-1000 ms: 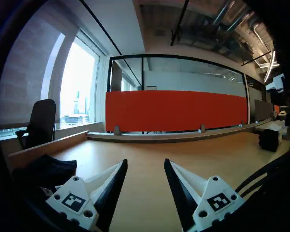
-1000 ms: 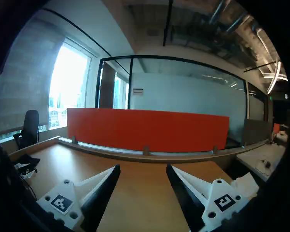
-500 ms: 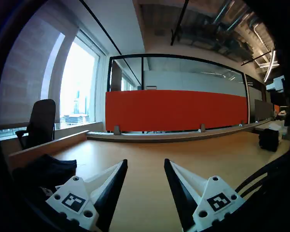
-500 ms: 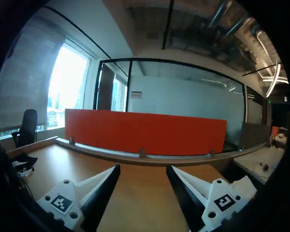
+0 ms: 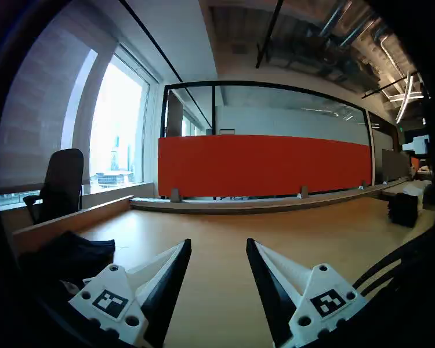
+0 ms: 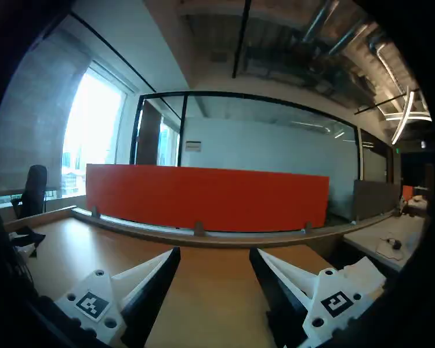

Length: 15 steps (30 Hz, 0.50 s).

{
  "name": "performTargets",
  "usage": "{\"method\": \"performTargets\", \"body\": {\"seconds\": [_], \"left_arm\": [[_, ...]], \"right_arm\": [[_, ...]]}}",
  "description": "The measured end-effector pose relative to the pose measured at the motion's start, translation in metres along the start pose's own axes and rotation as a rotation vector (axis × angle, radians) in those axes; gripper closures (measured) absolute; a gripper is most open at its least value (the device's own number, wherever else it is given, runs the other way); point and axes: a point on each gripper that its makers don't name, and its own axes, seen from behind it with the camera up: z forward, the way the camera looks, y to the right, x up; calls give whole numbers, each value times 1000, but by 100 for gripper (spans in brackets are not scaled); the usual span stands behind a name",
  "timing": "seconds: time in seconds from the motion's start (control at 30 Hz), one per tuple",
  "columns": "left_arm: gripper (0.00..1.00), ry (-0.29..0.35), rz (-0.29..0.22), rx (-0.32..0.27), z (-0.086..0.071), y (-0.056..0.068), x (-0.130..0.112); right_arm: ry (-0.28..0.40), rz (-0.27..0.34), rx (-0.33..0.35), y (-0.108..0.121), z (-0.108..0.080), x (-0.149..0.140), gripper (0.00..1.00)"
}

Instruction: Fold towel

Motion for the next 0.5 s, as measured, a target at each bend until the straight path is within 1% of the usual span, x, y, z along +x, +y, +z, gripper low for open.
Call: {"method": "performTargets", "body": {"seconds": [0.2, 0.5], "left_arm": [[31, 0, 0, 0, 0, 1, 0], [31, 0, 0, 0, -1, 0, 1]], "right_arm": [[-11, 22, -12, 14, -1, -34, 8], [-4, 33, -17, 19, -4, -73, 8]]}}
